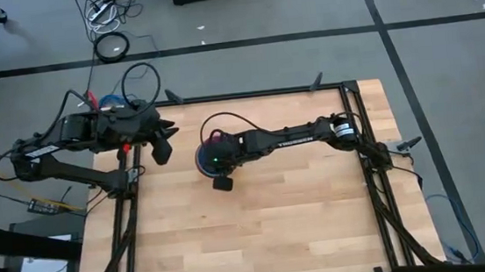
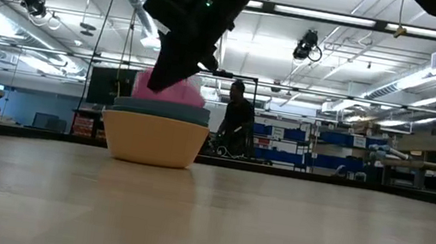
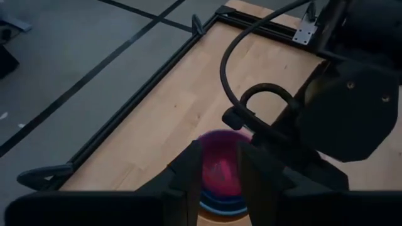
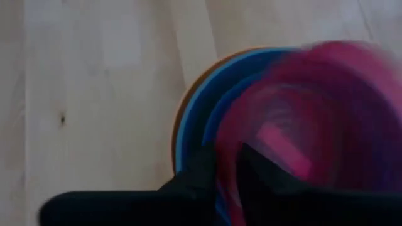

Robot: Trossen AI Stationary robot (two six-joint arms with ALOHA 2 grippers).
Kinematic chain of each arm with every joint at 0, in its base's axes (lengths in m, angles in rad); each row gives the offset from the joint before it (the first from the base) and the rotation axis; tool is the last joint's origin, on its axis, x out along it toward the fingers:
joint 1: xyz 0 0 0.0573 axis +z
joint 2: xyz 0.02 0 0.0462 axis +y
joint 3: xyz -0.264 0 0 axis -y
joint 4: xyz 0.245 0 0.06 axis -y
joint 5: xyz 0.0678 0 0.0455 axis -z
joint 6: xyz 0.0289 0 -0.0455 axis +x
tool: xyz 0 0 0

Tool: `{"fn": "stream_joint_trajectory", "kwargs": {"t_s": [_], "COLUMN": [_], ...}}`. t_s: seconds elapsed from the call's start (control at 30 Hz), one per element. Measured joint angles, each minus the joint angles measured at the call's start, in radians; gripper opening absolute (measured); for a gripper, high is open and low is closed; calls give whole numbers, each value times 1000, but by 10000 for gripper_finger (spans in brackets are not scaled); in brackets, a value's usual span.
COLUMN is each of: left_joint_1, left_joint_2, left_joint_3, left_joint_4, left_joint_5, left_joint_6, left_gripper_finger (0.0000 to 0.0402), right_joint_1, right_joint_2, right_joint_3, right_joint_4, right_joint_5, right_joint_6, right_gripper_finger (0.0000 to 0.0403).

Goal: Nest bowls inside each other
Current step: Stack the red bowl on top of the light blue bowl, then return to Home Position

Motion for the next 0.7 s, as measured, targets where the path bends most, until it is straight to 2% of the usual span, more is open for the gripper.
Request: {"fn": "stream_joint_trajectory", "kwargs": {"t_s": [0.17, 0.3, 0.43, 0.53, 0.7], "left_joint_1": [0, 0, -7, -26, -66], "left_joint_2": [0, 0, 0, -2, -14], "left_joint_3": [0, 0, 0, 0, 0], "left_joint_4": [0, -4, -38, -133, -185], "left_joint_5": [0, 0, 0, 0, -11], "left_joint_6": [1, 1, -15, -54, -99], "left_gripper_finger": [106, 106, 106, 106, 106], "right_joint_1": [2, 2, 17, 43, 92], "right_joint_2": [-2, -5, -64, -145, -290], "right_joint_3": [0, 0, -2, -2, -2], "right_joint_4": [-12, -45, -125, -200, -268], "right_joint_5": [-1, 3, 122, 222, 257], "right_joint_6": [5, 28, 19, -55, -158], "right_gripper_finger": [104, 136, 139, 135, 135]}}
